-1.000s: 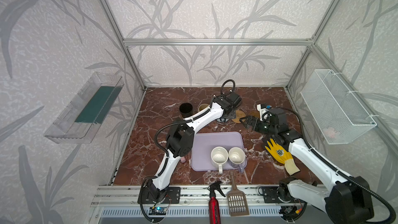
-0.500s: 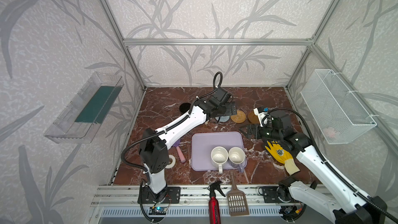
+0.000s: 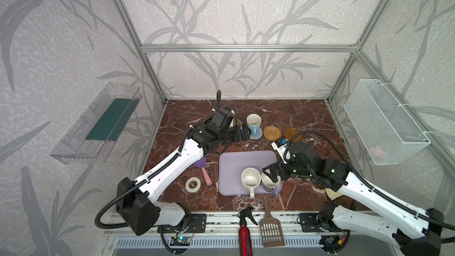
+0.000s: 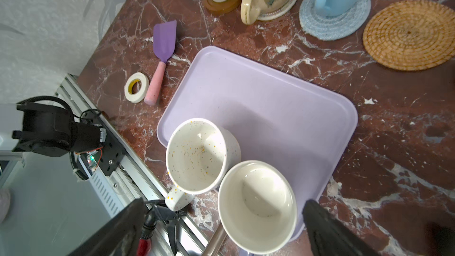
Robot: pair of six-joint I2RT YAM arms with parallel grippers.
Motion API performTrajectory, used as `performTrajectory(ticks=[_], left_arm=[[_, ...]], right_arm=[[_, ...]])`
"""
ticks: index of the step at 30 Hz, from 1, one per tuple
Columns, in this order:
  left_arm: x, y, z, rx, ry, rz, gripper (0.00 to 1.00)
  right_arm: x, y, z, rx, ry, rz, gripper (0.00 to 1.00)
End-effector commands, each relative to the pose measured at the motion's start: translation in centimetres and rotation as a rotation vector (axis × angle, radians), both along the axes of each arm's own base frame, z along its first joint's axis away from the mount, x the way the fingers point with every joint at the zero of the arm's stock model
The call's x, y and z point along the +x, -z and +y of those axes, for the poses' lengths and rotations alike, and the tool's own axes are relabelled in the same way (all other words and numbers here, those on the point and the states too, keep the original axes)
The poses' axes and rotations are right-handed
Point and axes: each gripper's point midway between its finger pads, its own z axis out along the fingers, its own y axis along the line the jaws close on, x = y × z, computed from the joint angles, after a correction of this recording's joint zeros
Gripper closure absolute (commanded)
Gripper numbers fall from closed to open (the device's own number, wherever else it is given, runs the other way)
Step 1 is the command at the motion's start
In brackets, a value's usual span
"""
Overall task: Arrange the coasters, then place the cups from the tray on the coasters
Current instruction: 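Raise left gripper away from the light blue mug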
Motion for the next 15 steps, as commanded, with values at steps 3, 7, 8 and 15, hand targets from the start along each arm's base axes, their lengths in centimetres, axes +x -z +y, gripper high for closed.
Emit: performTrajectory(ticks=[3,7,8,15], left_arm=[[-2.7,0.7,2.0,-0.018,0.021,0.031,0.01],[-4.3,1.0,2.8,-0.064,0.027,0.049,0.01],[-4.7,1.2,2.9,-0.075,0.032,0.058,0.01],[-6.7,2.5,3.6,-0.084,0.054,0.107,0.01]], right_arm=[[-0.8,0.0,1.0,-0.055,0.02,-0.025,0.03],[-2.6,0.6,2.7,-0.101,-0.027,-0.045,0.05],[-2.8,0.8,3.0,-0.106,-0.031,-0.048,0.06],[-4.4,1.6,5.4,-0.118,-0.062,-0.04,0.13]])
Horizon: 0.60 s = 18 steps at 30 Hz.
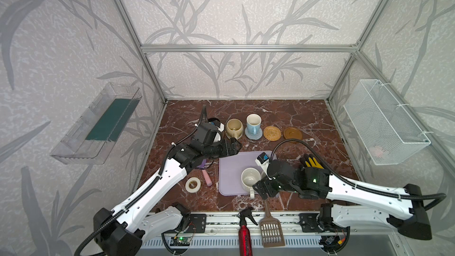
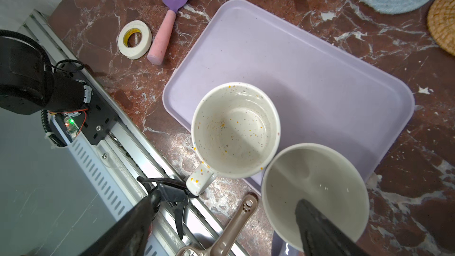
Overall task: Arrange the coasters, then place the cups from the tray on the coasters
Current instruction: 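Raise left gripper away from the light blue mug, then grasp the white speckled mug on the tray with right gripper while left gripper hovers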
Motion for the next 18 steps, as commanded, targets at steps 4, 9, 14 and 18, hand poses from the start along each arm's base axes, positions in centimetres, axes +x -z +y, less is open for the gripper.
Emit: performTrajectory(ticks=[4,9,14,18], left_arm=[[-1.8,1.2,0.4,-0.02,0.018,0.062,0.01],[-2.3,1.6,0.6,-0.041,0.013,0.065,0.01],[-2.7,2.7,0.7,-0.038,0.01,0.09,0.01],[-3.0,3.5,0.6,-0.053,0.002,0.117,0.01]], right_arm=[[-0.8,0.1,1.8,0.016,0.055,0.019,0.19],[-1.8,1.2,2.8,-0.008,0.045,0.021,0.26],[-2.3,2.5,3.4,-0.015,0.052,0.036,0.32],[-2.2,3.6,3.6,-0.049,0.072,0.048,0.39]])
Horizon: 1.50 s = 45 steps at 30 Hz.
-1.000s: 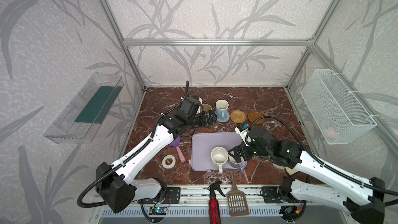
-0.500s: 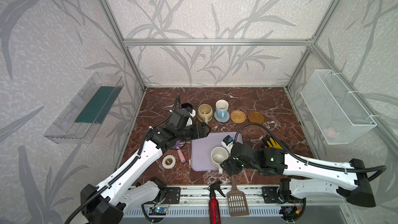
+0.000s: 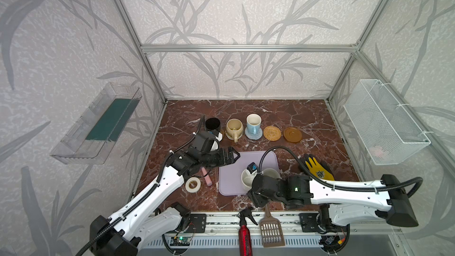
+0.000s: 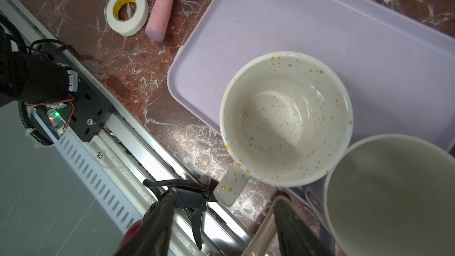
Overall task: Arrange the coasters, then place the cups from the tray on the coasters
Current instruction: 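Grasp the white speckled mug on the tray with right gripper while left gripper hovers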
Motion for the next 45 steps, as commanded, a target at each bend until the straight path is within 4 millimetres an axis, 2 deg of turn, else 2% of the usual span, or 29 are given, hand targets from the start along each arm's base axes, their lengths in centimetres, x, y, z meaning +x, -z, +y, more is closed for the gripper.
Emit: performTrajectory(ticks=[1,7,15,21,27,32,45], left_arm=[[-0.3,0.1,-0.1,-0.036,-0.012,0.014,0.01],[-0.6,0.6,0.2,-0.044,-0.027,0.015,0.01],[-0.8,1.6,0.6,-0.034,-0.045,0.032,0.01],[-1.0,2.5,0.9,-0.029,-0.061,0.048,0.02],[-1.3,3.7,2.4,0.024,-0.121,0.052,0.01],[-1.6,4.2,2.7,0.02,-0.132,0.061,0.01],[-1.5,4.2,2.4,0.012,-0.124,0.06,0.01]], right_arm=[[0.2,0.2,0.4,-0.007,0.046,-0.003,0.4],[0.1,1.9,-0.2,-0.052,0.109,0.009,0.48],[1.5,3.5,0.2,-0.111,0.173,-0.041,0.58],[3.0,3.8,0.9,-0.126,0.205,-0.084,0.63],[3.8,4.6,0.9,-0.142,0.222,-0.091,0.69],[4.3,5.2,1.0,-0.147,0.232,-0.095,0.72],[4.7,6.1,1.3,-0.156,0.233,-0.107,0.81]])
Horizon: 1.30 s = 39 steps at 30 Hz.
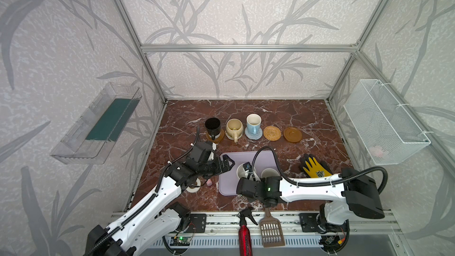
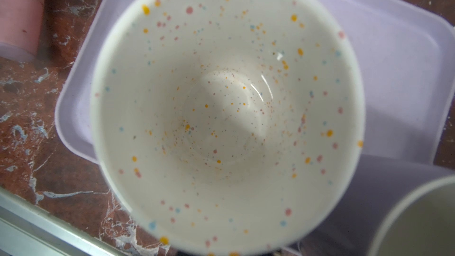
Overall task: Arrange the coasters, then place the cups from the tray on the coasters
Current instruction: 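Grasp the white speckled mug on the tray with right gripper while left gripper hovers, then lift the white speckled mug off the tray with right gripper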
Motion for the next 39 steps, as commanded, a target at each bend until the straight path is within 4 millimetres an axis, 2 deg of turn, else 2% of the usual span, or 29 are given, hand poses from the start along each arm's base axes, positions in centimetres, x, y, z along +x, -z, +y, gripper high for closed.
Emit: performTrajectory(ticks=[1,10,16,21,26,30,39], left_arm=[[0.2,-0.1,0.2,0.003,-0.015,-0.004,0.01],[0.4,-0.9,0.3,-0.016,-0.03,-0.036,0.01],[0.8,-1.9,-0.3,-0.052,-0.024,-0.057,0.01],[1.2,-2.5,-0.7,-0.085,-0.035,-0.073,0.01],[1.8,-4.7,-1.2,-0.144,-0.026,-0.132,0.01],[2.3,-7.0,-1.3,-0.171,-0.032,-0.187,0.01],[3.6,-10.0,-1.7,-0.205,-0.044,-0.261,0.01]], right_arm=[[0.7,-0.4,0.7,0.016,0.006,-0.028,0.83],[0.8,-2.0,1.3,0.084,-0.001,-0.051,0.93],[1.3,-3.4,1.4,0.109,-0.005,-0.088,1.0],[1.7,-4.8,1.1,0.12,-0.005,-0.129,1.0],[1.9,-6.0,1.2,0.155,-0.008,-0.149,1.0],[2.2,-7.8,1.3,0.201,-0.009,-0.179,1.0],[4.3,-12.0,0.1,0.295,0.015,-0.235,1.0]])
